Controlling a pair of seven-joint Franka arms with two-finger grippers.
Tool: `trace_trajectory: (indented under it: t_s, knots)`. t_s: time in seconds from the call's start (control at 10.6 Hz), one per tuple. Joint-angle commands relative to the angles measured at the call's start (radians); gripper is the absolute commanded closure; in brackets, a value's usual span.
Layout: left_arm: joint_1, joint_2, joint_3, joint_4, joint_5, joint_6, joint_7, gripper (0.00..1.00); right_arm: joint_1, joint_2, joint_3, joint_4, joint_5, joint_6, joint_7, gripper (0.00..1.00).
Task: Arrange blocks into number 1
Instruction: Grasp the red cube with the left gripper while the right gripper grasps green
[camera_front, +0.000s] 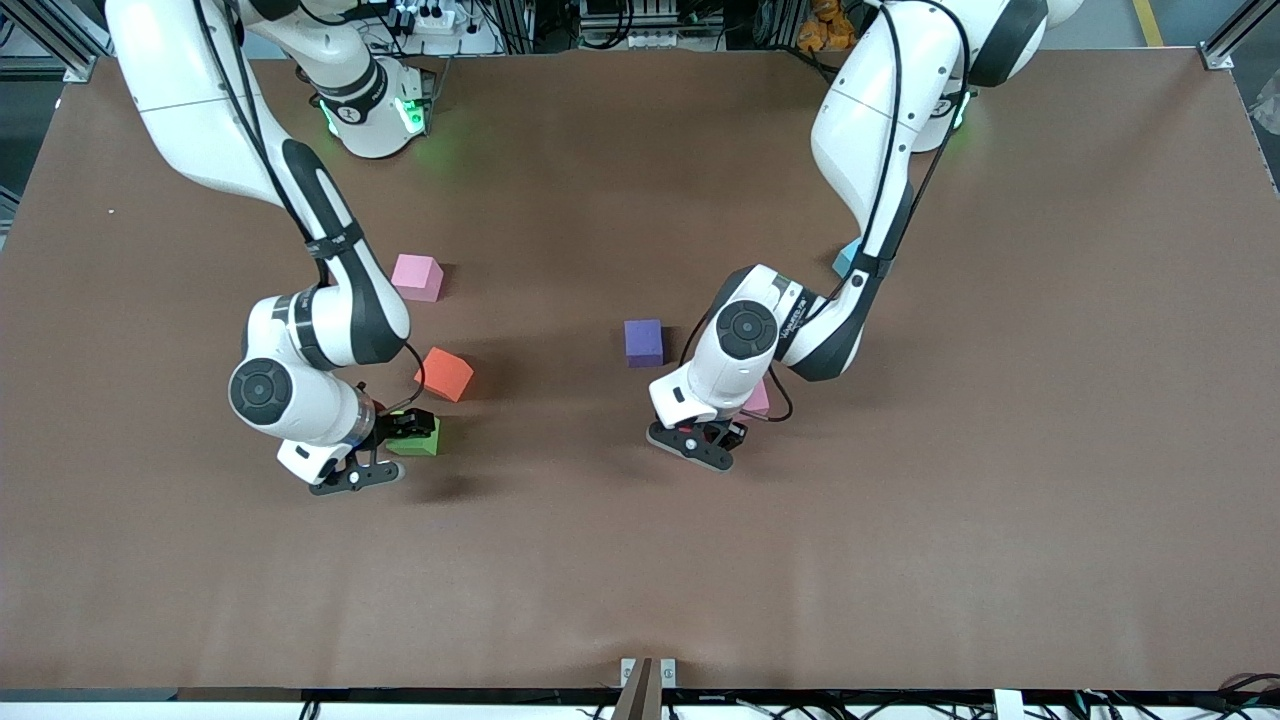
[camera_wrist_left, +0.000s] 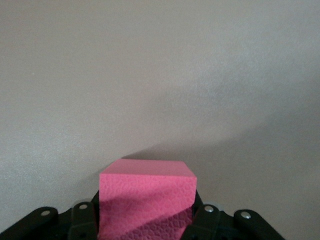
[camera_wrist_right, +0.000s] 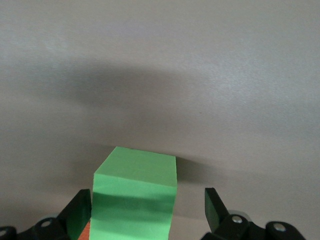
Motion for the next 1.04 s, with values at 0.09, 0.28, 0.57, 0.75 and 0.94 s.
trace_trajectory:
  t_s: [0.09, 0.28, 0.57, 0.75, 0.94]
  knots:
    - [-0.042, -0.044, 0.036, 0.012, -0.001, -0.069, -0.274, 1.0, -0.016, 0.022, 0.011, -0.002, 0.008, 0.031, -0.002, 0.0]
    - [-0.081, -0.046, 0.08, 0.021, -0.068, -0.087, -0.455, 1.0, -0.014, 0.025, 0.011, -0.025, 0.009, 0.066, -0.002, 0.0]
    - [-0.114, -0.04, 0.111, 0.026, -0.101, -0.077, -0.697, 1.0, -0.016, 0.019, 0.013, -0.052, 0.009, 0.111, 0.0, 1.0]
    - [-0.154, -0.024, 0.113, 0.029, -0.099, -0.07, -0.702, 1.0, -0.017, 0.01, 0.013, -0.037, 0.011, 0.104, 0.001, 1.0]
    - [-0.182, -0.008, 0.113, 0.029, -0.098, -0.056, -0.686, 1.0, -0.022, 0.002, 0.013, 0.007, 0.034, 0.096, 0.006, 1.0]
